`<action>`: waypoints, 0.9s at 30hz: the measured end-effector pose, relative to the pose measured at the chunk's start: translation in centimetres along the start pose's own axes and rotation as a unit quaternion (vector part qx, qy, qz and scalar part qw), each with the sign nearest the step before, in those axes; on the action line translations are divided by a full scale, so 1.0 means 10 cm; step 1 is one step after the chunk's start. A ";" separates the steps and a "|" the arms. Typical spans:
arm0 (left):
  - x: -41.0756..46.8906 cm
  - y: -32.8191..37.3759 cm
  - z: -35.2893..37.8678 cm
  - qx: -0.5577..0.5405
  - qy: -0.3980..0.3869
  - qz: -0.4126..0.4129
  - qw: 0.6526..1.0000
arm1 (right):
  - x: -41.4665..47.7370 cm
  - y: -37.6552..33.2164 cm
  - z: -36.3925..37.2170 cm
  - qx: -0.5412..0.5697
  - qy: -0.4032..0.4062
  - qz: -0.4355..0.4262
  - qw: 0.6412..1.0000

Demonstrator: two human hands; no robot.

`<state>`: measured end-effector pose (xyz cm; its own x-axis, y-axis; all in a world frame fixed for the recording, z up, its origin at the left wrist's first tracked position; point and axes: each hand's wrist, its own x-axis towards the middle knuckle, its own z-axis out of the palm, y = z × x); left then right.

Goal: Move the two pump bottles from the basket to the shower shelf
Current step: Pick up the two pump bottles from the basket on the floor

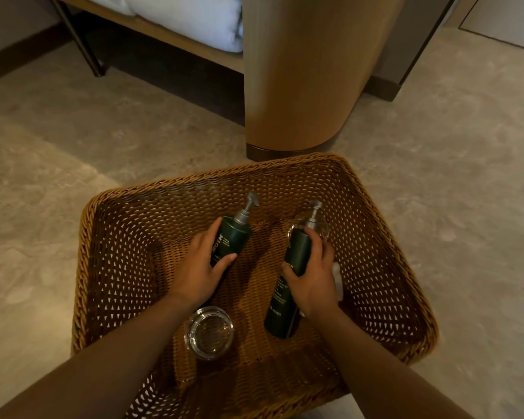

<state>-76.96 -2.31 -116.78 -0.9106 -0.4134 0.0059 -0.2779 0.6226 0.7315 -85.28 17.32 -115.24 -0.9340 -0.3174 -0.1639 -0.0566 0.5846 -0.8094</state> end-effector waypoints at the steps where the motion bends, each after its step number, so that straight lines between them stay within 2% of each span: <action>1: -0.01 0.01 0.00 -0.003 -0.007 0.003 1.000 | -0.01 0.00 0.01 0.000 -0.003 0.003 1.000; 9: 0.00 0.13 -0.10 -0.029 0.021 -0.005 0.999 | -0.02 -0.05 0.01 0.006 -0.023 0.010 1.000; 17: -0.08 0.31 -0.33 -0.097 0.024 -0.028 0.995 | -0.13 -0.25 -0.09 -0.004 -0.095 -0.103 0.990; 23: -0.14 0.52 -0.63 -0.200 0.009 -0.049 0.979 | -0.14 -0.63 -0.22 0.005 -0.094 -0.161 0.982; 27: -0.21 0.66 -0.68 -0.219 0.014 -0.052 0.974 | -0.12 -0.81 -0.22 0.026 -0.100 -0.180 0.978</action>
<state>-74.82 -1.88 -107.31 -0.8737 -0.4816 -0.0692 -0.2047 0.2349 0.9502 -84.45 14.66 -107.21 -0.7693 -0.6380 0.0338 -0.3462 0.3718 -0.8613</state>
